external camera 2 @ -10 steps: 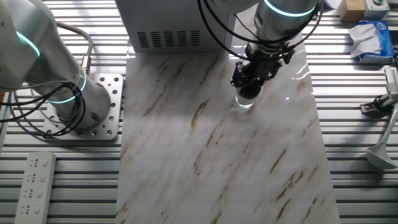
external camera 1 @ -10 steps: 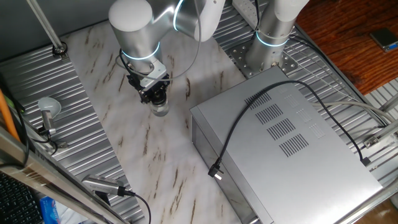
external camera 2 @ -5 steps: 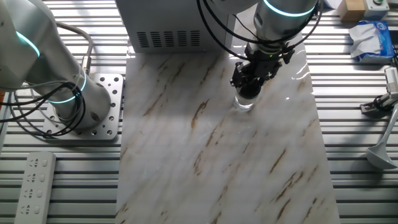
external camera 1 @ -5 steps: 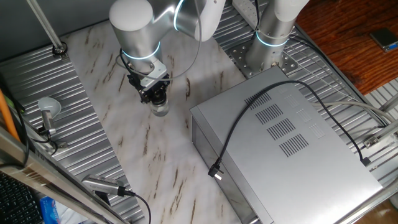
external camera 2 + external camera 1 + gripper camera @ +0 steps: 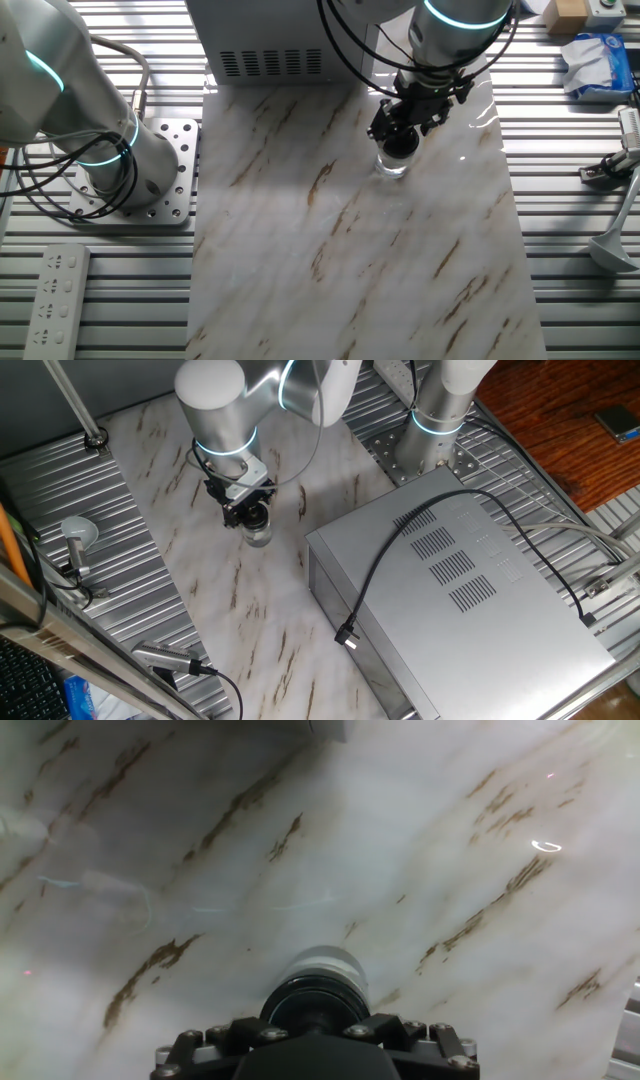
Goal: Unscrew the lid from the jar
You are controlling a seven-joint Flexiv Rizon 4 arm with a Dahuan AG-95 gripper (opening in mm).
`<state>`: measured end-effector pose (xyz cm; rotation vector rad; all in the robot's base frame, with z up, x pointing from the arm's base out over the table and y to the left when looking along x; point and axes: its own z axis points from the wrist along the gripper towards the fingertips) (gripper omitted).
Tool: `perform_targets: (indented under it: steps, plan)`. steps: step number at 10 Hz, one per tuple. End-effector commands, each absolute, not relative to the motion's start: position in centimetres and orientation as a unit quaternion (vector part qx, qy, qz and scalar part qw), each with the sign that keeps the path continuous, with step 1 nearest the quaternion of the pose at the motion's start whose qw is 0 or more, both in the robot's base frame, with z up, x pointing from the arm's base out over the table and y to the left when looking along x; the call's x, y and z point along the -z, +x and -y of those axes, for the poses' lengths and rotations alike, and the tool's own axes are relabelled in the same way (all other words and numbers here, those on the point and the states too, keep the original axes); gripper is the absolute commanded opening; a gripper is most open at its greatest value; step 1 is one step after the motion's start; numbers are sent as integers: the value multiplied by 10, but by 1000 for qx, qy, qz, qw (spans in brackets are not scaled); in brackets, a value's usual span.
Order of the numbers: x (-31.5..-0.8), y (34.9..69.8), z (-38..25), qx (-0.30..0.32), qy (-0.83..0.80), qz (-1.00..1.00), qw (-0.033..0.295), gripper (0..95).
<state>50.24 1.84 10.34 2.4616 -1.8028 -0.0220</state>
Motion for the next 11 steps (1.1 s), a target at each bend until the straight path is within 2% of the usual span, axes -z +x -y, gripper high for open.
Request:
perform_targets:
  steps: [1,11]
  plan:
    - [-103,503,-18,13,790,611,47,760]
    - [-103,503,-18,44,644,761,58,760]
